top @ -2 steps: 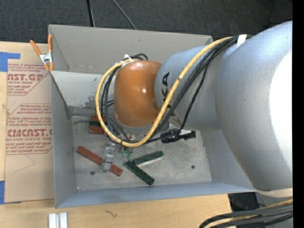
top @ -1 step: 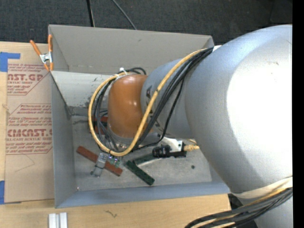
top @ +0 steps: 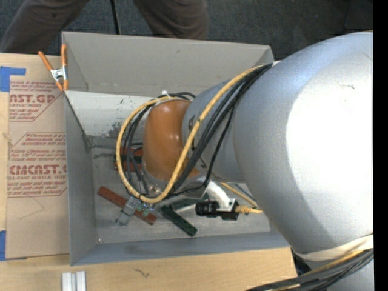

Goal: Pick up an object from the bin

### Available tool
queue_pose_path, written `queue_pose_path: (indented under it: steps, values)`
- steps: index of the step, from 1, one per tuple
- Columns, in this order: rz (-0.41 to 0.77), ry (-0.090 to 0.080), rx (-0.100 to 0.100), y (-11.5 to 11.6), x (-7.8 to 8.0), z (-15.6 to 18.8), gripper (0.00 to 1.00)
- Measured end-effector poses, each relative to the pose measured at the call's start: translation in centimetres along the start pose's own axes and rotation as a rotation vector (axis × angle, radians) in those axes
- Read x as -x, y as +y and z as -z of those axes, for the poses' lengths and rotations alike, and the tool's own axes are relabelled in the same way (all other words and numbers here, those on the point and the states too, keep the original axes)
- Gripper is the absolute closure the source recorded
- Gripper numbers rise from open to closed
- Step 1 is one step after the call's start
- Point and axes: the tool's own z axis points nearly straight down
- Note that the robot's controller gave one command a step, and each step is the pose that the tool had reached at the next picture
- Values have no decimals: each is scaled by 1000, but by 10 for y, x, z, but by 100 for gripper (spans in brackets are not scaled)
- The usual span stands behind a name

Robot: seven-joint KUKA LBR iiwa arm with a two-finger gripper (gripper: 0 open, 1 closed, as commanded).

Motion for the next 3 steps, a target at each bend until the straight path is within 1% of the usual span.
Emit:
queue_pose_path:
  steps: [1, 2, 3]
  values:
    - [-77, 1, -3, -2, -14, -48, 0]
    - [-77, 0, 0, -3, -14, -49, 0]
    - [-77, 0, 1, -2, -14, -48, 100]
